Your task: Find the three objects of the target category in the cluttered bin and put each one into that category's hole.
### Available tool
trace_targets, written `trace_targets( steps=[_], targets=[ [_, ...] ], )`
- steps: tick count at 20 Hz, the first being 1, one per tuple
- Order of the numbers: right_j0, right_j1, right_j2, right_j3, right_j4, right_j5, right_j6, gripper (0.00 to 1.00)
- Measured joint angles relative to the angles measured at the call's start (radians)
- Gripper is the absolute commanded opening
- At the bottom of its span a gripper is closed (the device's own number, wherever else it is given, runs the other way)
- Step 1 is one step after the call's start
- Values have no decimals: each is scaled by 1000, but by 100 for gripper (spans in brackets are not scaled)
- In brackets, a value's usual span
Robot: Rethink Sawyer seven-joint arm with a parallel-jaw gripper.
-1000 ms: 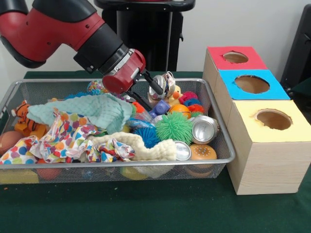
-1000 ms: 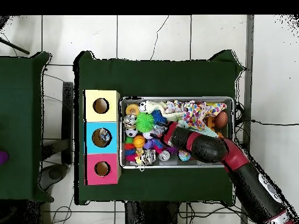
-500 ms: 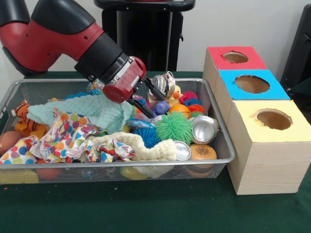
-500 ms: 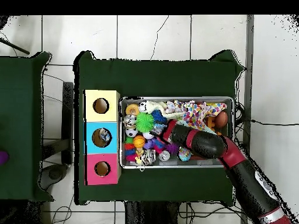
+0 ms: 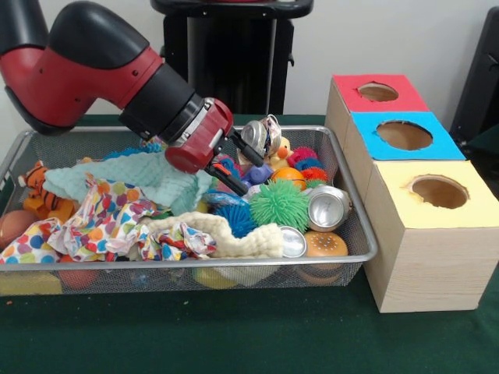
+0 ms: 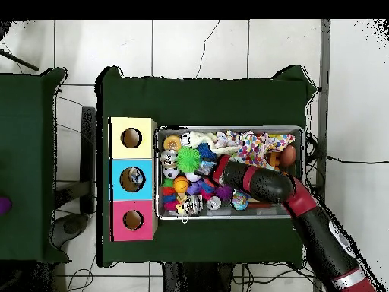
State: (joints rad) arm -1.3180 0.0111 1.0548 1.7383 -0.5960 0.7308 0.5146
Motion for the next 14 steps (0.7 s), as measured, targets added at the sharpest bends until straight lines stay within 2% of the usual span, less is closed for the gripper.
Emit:
trace_targets(
  steps=[14],
  targets=[
    [4, -3, 3, -21, -1, 42, 0, 100]
  ],
)
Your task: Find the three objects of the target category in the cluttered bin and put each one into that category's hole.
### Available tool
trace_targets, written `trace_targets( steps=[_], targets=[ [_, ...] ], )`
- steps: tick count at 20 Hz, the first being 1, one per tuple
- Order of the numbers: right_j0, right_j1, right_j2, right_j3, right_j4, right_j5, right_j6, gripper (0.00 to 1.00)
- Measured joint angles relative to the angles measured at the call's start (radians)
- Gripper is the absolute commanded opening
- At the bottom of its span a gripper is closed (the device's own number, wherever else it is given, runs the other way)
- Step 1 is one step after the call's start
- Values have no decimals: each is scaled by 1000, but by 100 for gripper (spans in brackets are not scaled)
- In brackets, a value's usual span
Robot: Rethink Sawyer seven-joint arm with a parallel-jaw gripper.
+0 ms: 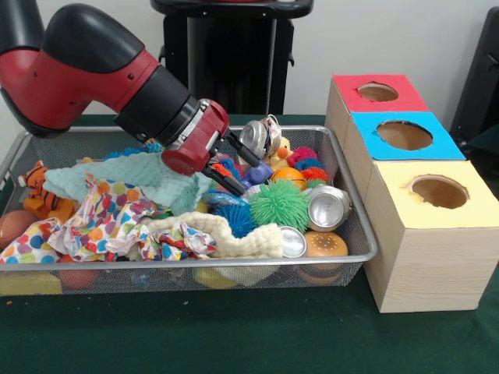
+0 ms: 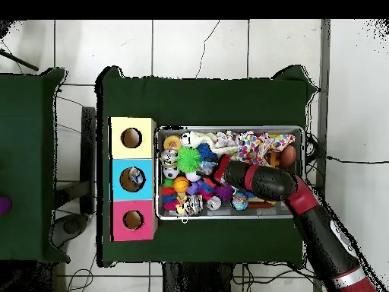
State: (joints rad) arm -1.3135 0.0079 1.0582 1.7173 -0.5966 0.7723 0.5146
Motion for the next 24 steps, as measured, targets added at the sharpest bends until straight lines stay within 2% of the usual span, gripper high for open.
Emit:
trace_targets(
  steps=[10, 19, 24],
  targets=[
    [28, -3, 2, -24, 0, 7, 0, 100],
    [19, 45, 3, -68, -1, 9, -9, 100],
    [-12, 93, 3, -95, -3, 10, -75, 100]
  ],
)
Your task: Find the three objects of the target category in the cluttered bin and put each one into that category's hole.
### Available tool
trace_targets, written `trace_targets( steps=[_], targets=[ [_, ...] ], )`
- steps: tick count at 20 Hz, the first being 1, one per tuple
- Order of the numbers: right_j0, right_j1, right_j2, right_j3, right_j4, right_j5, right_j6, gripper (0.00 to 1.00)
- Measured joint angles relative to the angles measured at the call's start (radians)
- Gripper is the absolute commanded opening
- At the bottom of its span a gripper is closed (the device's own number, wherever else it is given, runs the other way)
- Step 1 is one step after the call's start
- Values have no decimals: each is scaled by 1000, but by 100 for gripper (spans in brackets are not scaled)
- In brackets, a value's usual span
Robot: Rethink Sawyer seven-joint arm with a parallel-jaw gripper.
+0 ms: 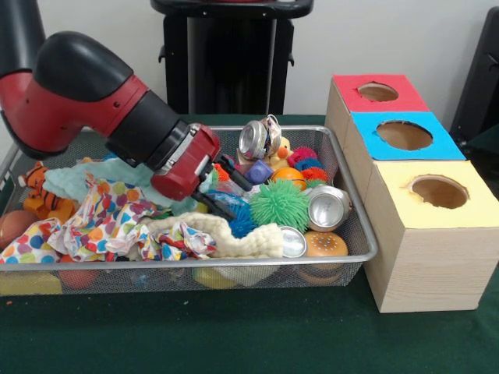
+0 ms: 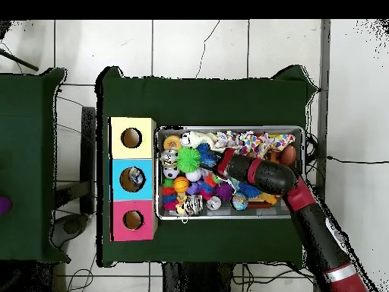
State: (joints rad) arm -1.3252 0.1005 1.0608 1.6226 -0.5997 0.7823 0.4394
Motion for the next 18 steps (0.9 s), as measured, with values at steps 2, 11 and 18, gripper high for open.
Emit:
trace_targets(
  steps=[2, 11, 18],
  targets=[
    [-15, 18, 0, -3, 0, 0, -36, 100],
    [-55, 89, 1, -4, 1, 0, -175, 100],
    [-57, 102, 1, -4, -21, 0, -237, 100]
  ],
)
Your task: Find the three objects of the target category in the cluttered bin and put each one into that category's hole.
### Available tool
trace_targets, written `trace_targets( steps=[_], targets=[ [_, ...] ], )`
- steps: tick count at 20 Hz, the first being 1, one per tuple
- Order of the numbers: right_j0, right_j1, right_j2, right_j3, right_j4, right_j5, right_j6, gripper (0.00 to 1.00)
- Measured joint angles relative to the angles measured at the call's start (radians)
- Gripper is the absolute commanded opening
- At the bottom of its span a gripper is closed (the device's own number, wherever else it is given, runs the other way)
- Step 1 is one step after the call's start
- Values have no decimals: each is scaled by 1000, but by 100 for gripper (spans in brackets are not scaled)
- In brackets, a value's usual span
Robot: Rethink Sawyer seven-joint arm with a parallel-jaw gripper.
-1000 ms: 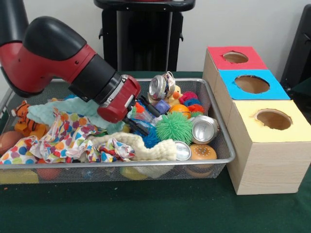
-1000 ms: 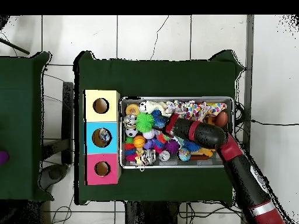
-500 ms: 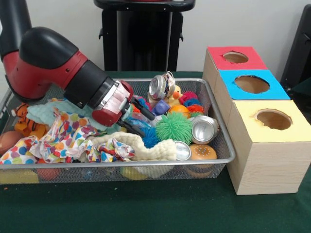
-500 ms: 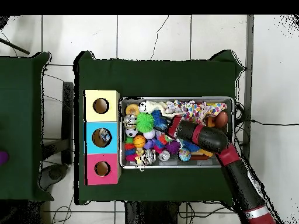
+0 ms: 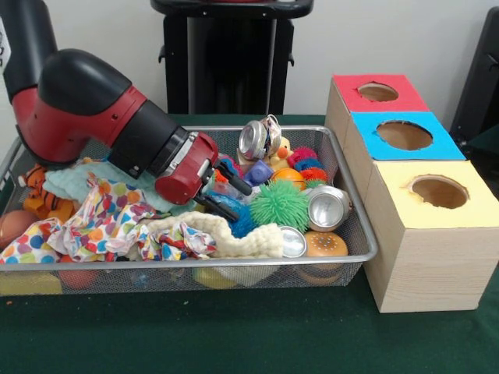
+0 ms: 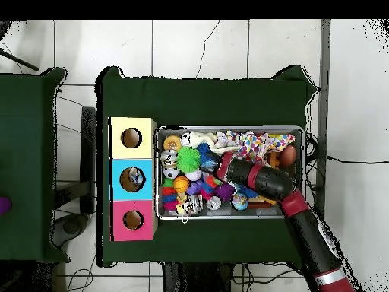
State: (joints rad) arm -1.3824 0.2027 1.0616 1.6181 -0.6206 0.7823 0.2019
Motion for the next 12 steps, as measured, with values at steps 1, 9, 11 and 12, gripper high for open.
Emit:
trace_targets(
  steps=[1, 9, 11, 12],
  targets=[
    [-2, 3, 0, 0, 0, 0, -4, 100],
    [-12, 24, 1, -2, 1, 0, -13, 0],
    [-13, 28, 1, -2, 1, 0, -13, 0],
    [-13, 29, 1, -2, 1, 0, -13, 0]
  ],
)
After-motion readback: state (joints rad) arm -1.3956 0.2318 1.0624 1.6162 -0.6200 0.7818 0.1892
